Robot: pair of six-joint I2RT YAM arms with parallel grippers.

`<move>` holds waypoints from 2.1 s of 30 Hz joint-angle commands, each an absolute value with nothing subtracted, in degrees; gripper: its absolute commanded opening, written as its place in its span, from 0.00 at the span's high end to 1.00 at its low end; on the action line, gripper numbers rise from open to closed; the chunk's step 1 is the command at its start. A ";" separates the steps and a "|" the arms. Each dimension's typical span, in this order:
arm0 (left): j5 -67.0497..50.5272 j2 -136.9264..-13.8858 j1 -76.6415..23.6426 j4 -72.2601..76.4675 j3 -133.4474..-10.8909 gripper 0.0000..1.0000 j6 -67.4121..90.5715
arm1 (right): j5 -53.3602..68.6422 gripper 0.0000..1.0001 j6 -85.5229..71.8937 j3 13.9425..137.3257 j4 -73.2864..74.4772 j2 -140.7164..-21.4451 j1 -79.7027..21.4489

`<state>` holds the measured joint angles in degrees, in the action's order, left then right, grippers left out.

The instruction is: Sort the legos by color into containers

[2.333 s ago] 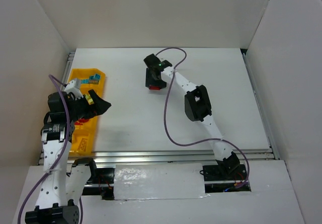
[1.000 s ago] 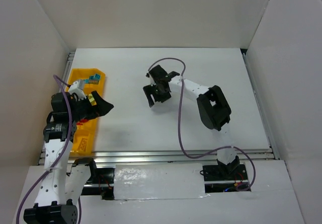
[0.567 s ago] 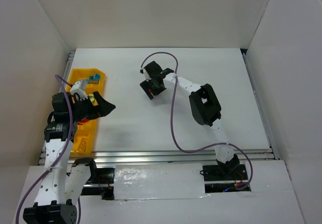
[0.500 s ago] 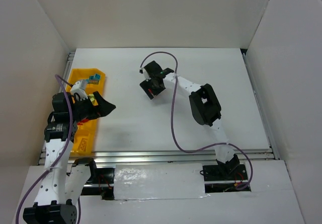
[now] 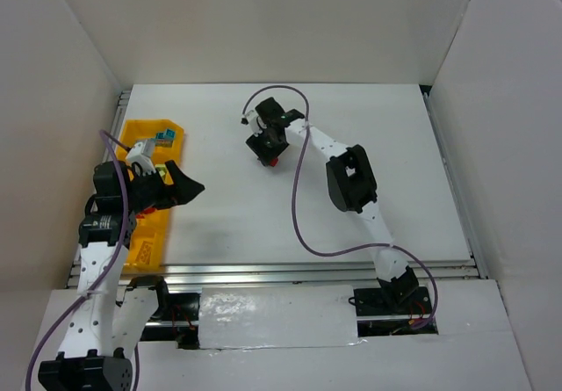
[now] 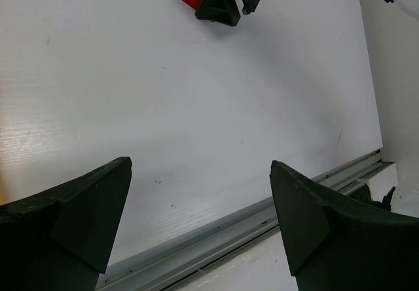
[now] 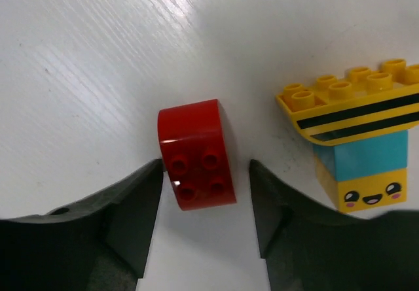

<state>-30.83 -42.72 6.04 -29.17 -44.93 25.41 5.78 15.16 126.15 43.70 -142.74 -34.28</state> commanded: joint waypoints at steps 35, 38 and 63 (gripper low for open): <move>-41.75 -32.87 4.31 -19.60 -39.37 0.05 59.94 | 20.83 1.00 3.78 62.48 0.35 -79.37 -57.22; -41.75 -33.31 3.43 -20.30 -39.90 0.08 59.24 | 20.66 1.00 3.78 64.85 0.79 -80.15 -57.31; -42.54 -36.38 -1.93 -16.43 -40.34 1.00 57.05 | 14.16 0.98 2.20 81.74 0.44 -93.78 -61.61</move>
<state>-38.61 -36.42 -1.26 -19.25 -38.92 57.19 15.66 3.01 78.22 5.10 -92.75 -60.71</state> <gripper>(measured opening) 0.382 0.435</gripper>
